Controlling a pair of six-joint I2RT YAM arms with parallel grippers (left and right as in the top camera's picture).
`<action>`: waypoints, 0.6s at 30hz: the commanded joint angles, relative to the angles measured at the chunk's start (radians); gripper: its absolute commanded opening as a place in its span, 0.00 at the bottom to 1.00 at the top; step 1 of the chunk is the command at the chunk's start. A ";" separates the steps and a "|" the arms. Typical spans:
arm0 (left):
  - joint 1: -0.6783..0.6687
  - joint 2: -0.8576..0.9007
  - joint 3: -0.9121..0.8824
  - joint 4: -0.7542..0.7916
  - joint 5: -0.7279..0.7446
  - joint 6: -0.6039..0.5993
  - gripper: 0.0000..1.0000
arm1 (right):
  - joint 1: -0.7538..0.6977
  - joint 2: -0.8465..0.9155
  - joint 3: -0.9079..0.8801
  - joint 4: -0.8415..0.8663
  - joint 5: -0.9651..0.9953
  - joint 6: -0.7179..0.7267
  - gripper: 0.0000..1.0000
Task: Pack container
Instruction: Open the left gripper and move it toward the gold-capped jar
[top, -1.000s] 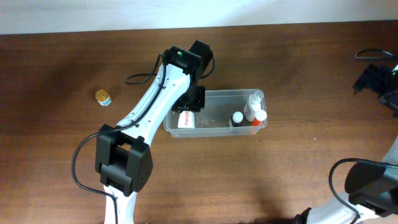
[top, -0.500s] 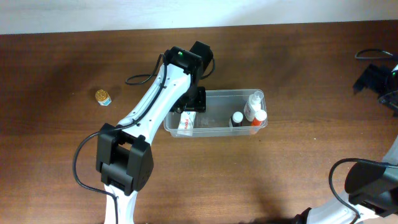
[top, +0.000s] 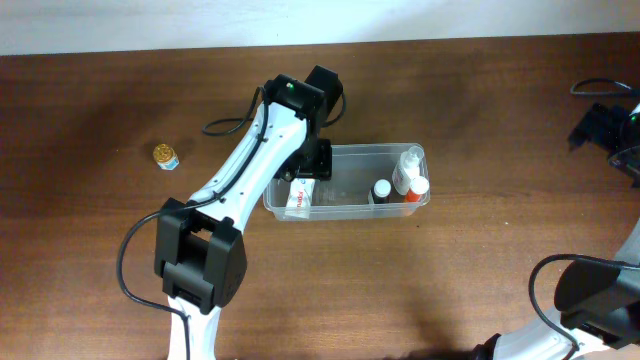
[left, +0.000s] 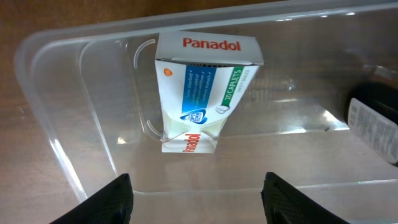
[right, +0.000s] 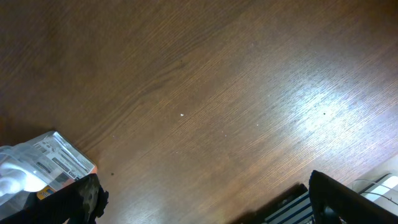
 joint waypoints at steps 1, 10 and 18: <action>0.011 0.013 0.112 -0.027 -0.034 0.066 0.68 | -0.002 -0.006 0.016 -0.005 -0.002 0.012 0.98; 0.125 0.013 0.344 -0.171 -0.336 0.066 0.93 | -0.002 -0.006 0.016 -0.005 -0.002 0.012 0.99; 0.383 0.025 0.343 -0.155 -0.280 0.065 0.99 | -0.002 -0.006 0.016 -0.005 -0.002 0.012 0.98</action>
